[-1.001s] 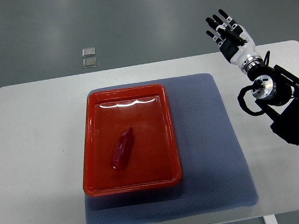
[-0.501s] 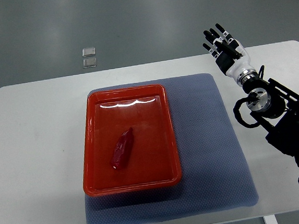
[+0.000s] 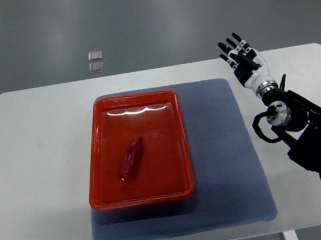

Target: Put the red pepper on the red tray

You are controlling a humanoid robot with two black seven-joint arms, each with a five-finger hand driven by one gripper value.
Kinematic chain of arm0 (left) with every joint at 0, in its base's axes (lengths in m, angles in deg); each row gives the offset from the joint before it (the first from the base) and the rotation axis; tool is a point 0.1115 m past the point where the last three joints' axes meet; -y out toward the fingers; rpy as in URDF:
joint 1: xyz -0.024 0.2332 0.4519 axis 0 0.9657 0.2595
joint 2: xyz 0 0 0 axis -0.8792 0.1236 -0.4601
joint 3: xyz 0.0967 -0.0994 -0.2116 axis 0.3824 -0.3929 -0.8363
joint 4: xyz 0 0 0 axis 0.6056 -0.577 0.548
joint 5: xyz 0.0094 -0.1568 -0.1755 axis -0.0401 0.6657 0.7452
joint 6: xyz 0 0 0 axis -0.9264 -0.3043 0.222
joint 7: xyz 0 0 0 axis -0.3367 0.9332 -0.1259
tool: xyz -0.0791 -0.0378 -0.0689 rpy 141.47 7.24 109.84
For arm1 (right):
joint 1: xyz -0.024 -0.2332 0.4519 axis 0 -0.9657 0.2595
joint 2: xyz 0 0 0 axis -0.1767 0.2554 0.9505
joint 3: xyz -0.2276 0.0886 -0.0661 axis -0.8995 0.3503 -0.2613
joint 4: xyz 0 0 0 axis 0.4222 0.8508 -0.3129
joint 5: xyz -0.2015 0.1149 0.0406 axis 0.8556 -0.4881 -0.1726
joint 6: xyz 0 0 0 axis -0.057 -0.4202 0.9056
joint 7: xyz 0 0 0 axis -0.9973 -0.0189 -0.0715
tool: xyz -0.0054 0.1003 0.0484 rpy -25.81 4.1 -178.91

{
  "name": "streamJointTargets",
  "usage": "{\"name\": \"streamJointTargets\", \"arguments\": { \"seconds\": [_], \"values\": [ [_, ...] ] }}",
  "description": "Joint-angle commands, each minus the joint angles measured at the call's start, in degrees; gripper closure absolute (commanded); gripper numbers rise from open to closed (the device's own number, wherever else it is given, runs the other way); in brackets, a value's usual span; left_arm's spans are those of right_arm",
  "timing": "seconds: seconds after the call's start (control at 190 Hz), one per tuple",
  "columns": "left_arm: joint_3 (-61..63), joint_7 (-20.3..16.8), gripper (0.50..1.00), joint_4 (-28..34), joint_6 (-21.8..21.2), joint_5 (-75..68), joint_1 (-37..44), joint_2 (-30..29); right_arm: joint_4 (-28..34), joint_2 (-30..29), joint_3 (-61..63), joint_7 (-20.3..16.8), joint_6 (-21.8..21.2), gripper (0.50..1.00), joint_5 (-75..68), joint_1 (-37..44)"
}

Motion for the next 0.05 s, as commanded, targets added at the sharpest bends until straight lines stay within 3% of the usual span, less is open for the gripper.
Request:
{"name": "streamJointTargets", "arguments": {
  "seconds": [0.0,0.047],
  "values": [
    [-0.1,0.0,0.500,0.0,0.0,0.0,0.0,0.0,0.1,-0.1,0.0,0.0,-0.1,0.585,0.0,0.0],
    [-0.1,0.0,0.500,0.0,0.0,0.0,0.0,0.0,0.1,-0.2,0.0,0.3,-0.2,0.585,0.0,-0.1]
  ]
}}
